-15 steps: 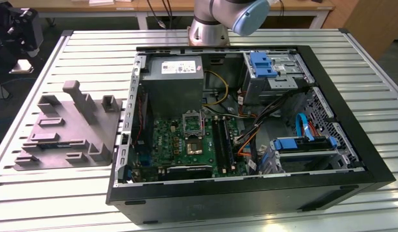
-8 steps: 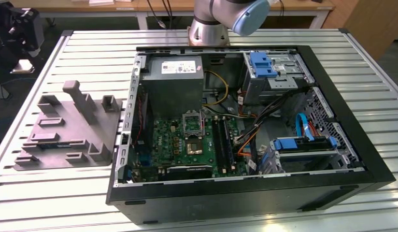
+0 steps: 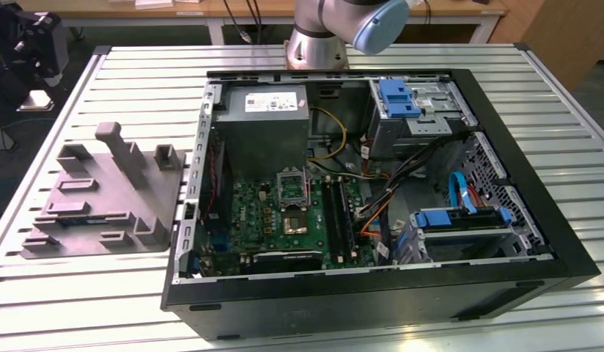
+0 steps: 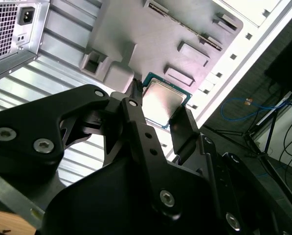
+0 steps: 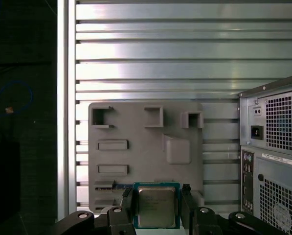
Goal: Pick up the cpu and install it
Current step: 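Pick up the cpu and move it towards the insertion slot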
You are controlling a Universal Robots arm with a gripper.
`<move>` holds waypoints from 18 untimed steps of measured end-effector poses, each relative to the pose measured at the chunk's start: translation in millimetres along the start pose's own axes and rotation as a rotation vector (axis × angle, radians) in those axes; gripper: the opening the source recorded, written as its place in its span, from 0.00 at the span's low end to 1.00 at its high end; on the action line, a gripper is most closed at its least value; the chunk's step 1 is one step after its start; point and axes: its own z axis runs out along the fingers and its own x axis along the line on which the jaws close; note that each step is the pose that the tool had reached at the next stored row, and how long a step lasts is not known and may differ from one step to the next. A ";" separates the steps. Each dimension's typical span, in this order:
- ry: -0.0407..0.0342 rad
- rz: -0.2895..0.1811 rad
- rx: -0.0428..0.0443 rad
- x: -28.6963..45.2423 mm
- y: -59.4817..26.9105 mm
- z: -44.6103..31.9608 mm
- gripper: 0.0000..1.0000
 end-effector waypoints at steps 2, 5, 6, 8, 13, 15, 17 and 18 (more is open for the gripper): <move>-0.0001 0.000 -0.0001 -0.4 0.0 0.1 0.47; 0.0000 0.000 0.0000 -1.0 0.0 0.0 0.47; -0.0001 0.000 -0.0001 -1.2 0.0 0.1 0.47; 0.0000 0.000 0.0000 -1.6 0.0 0.0 0.47; 0.0000 0.000 0.0000 -2.8 0.1 0.0 0.47; -0.0001 0.000 -0.0001 -3.3 0.1 0.1 0.47; -0.0001 0.000 -0.0001 -3.7 0.1 0.1 0.47; 0.0000 0.000 0.0000 -4.0 0.1 0.0 0.47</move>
